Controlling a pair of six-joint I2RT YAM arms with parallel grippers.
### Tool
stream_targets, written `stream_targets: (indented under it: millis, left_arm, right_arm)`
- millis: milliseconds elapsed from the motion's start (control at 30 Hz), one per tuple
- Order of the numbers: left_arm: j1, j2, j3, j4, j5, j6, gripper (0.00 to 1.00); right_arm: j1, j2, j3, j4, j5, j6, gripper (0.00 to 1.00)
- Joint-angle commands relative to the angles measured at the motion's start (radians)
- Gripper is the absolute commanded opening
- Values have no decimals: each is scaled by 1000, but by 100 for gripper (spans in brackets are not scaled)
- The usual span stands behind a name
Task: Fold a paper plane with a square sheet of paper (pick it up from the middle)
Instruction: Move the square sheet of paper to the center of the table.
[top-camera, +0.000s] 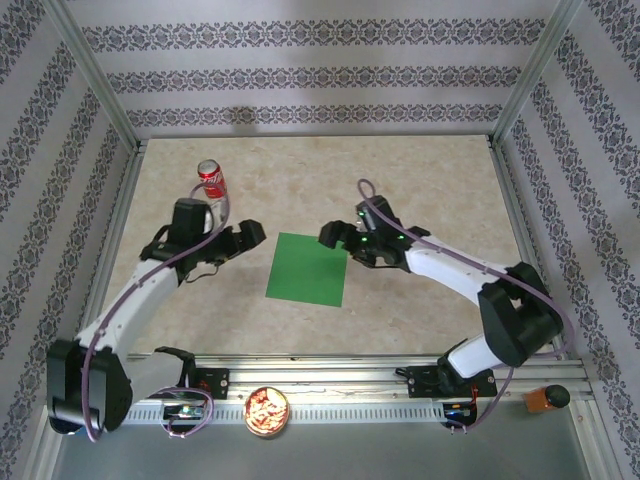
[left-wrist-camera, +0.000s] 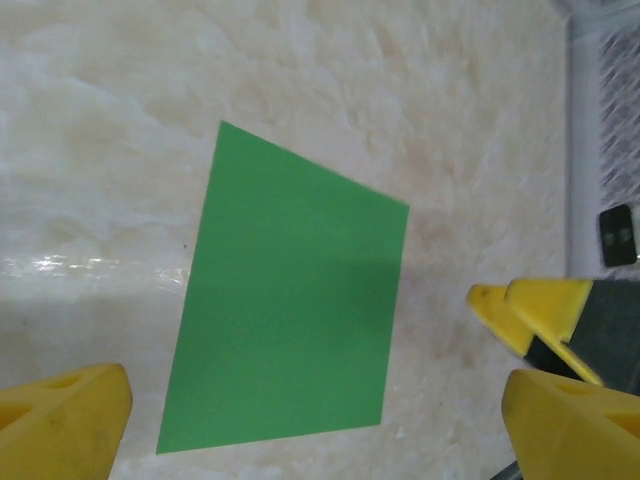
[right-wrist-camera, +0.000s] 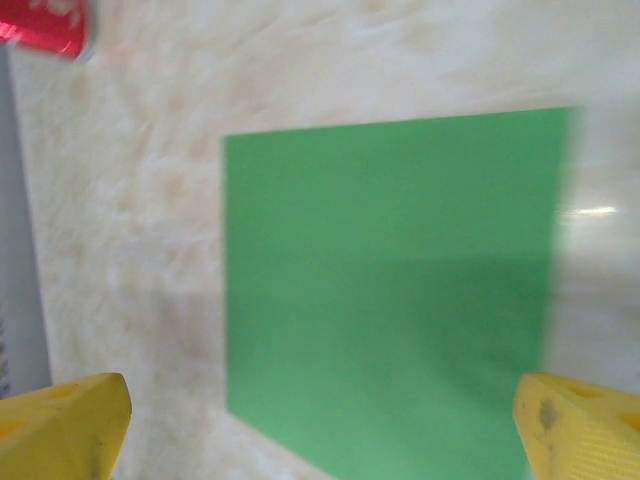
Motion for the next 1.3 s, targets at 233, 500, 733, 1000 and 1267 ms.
stream_targets:
  millis: [233,500,733,1000,1267]
  left_arm:
    - [-332,512,487,-345,-259,138,83]
    - [-442,842,823,-597,-397,138,81]
    - [-452,939,849,-651,-430,112,81]
    - [-459,970,827,-623,-437,68,81]
    - [-478,998,814,-614,-444,36,81]
  right_arm:
    - [-140,-294,-228,-23,86,15,98]
    - [-212,-434,-277,-68,54,-75,98]
    - [-255,-449,-274,-93,28,-68,98]
    - [-259,-413,-260,-98,-6,-65,98]
    - [-259,-406,-251,-100,-7,-48,98]
